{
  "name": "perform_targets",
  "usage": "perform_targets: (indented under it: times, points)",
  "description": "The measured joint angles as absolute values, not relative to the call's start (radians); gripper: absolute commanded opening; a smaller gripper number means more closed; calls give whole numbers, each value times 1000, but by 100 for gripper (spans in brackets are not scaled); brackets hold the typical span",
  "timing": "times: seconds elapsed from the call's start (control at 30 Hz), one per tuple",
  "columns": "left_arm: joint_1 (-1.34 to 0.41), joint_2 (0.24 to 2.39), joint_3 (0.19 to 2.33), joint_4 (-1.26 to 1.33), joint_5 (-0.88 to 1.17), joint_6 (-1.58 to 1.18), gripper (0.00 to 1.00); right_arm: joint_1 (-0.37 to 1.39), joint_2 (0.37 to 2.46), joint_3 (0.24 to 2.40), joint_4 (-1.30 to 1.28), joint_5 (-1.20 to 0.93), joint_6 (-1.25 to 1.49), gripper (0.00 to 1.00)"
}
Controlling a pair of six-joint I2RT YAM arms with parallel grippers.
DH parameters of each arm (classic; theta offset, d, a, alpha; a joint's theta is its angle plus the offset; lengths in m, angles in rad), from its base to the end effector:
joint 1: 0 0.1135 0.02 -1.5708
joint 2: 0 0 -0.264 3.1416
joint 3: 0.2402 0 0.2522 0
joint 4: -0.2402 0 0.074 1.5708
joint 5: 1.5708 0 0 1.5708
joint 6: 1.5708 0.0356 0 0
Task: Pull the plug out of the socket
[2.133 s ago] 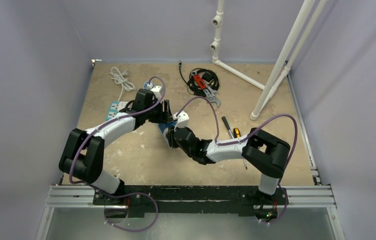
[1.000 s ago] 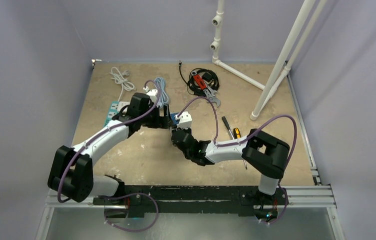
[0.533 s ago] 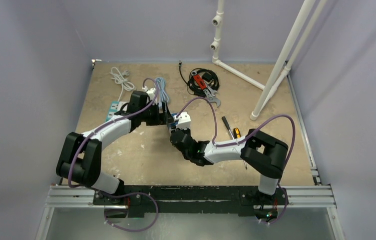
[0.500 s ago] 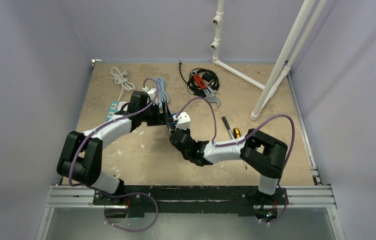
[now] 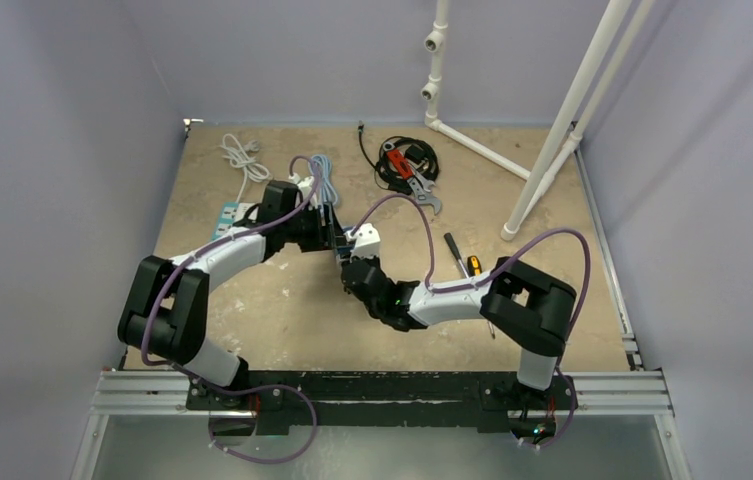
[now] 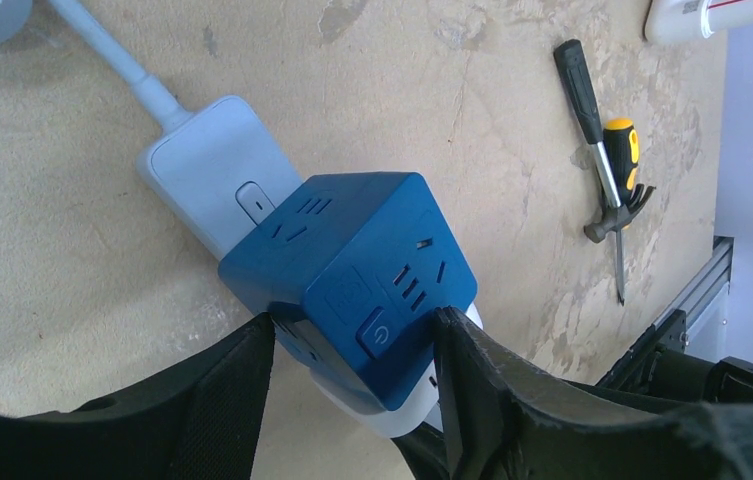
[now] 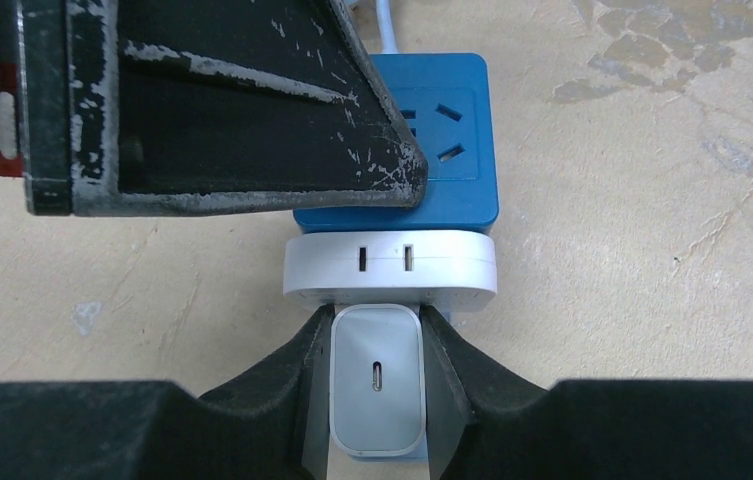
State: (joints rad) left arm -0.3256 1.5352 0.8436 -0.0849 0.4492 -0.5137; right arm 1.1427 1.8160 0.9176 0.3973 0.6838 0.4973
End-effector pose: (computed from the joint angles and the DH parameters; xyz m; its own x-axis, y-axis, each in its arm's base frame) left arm 0.2918 -0.1148 0.1930 -0.8641 -0.1755 -0.4718 0.1803 0.7672 -0.6156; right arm 0.1752 0.3297 0.1665 -0.4020 0.0099 -0.9156 -0.3225 0.9343 0.1517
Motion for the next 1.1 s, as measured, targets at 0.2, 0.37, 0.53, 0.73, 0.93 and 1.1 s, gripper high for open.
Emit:
perform_targets:
  times: [0.2, 0.37, 0.53, 0.73, 0.93, 1.1]
  points:
    - [-335, 1551, 867, -112, 440, -514, 51, 1096, 1782, 868, 447, 583, 503, 0]
    - [-349, 1572, 886, -104, 428, -514, 50, 1064, 1764, 845, 463, 536, 513, 0]
    - [-353, 1586, 896, -94, 431, -514, 49, 1069, 1764, 844, 463, 564, 513, 0]
    - [-360, 1593, 901, -86, 435, -517, 47, 1109, 1774, 857, 443, 650, 514, 0]
    - [-361, 1594, 902, -86, 435, -517, 47, 1159, 1816, 914, 392, 781, 512, 0]
    - [-361, 1596, 902, -86, 439, -521, 47, 1186, 1848, 952, 361, 857, 508, 0]
